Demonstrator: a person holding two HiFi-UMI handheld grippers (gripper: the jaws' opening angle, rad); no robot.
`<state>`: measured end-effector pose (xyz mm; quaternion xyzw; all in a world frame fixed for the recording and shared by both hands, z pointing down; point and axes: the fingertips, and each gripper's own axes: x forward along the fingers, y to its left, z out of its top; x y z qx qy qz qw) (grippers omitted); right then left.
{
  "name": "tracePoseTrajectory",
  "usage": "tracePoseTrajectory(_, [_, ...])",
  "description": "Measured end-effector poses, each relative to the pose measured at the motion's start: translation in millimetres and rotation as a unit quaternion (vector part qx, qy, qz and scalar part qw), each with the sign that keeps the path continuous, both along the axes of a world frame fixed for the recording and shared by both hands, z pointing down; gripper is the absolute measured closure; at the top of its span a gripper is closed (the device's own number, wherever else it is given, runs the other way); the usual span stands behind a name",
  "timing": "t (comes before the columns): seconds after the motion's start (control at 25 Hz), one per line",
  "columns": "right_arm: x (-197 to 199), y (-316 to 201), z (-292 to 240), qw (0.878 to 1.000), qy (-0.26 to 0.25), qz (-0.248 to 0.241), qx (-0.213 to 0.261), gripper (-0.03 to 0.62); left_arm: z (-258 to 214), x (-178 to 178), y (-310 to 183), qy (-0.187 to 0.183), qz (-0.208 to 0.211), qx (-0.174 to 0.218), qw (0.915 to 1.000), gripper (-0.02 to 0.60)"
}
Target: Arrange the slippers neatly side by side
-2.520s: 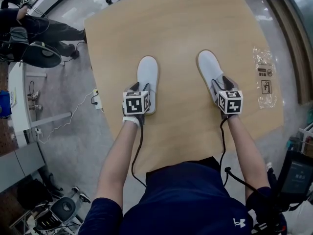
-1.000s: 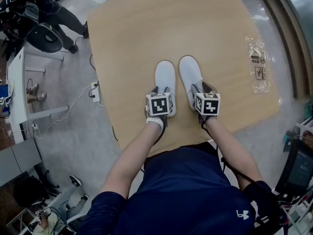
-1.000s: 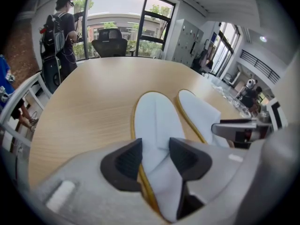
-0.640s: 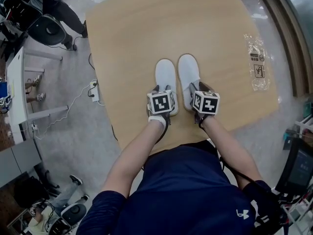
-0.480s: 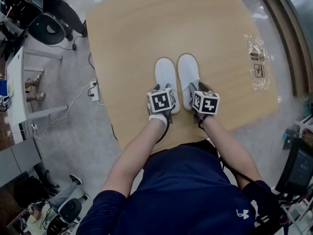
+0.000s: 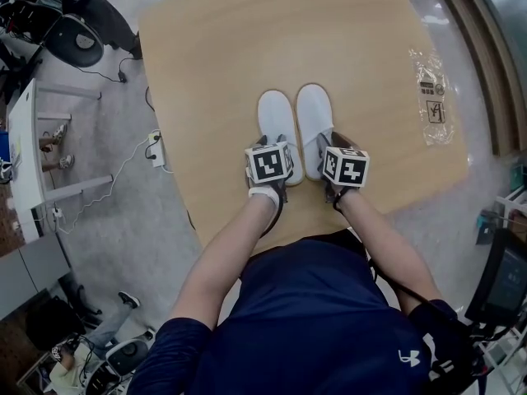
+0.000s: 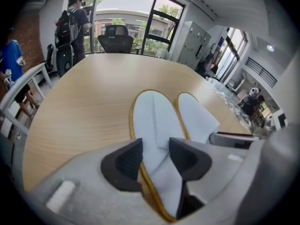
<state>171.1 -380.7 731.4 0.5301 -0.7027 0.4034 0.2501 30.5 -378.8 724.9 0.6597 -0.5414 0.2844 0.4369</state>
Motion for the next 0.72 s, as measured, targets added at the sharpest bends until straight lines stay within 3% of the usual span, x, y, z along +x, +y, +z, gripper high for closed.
tracePoseTrajectory(0.72, [-2.0,-0.4,-3.9,1.000,-0.013,-0.010,-0.005,0.445,-3.2,-12.3,-4.7,-0.058,0.048,0.024,0.9968,0.399])
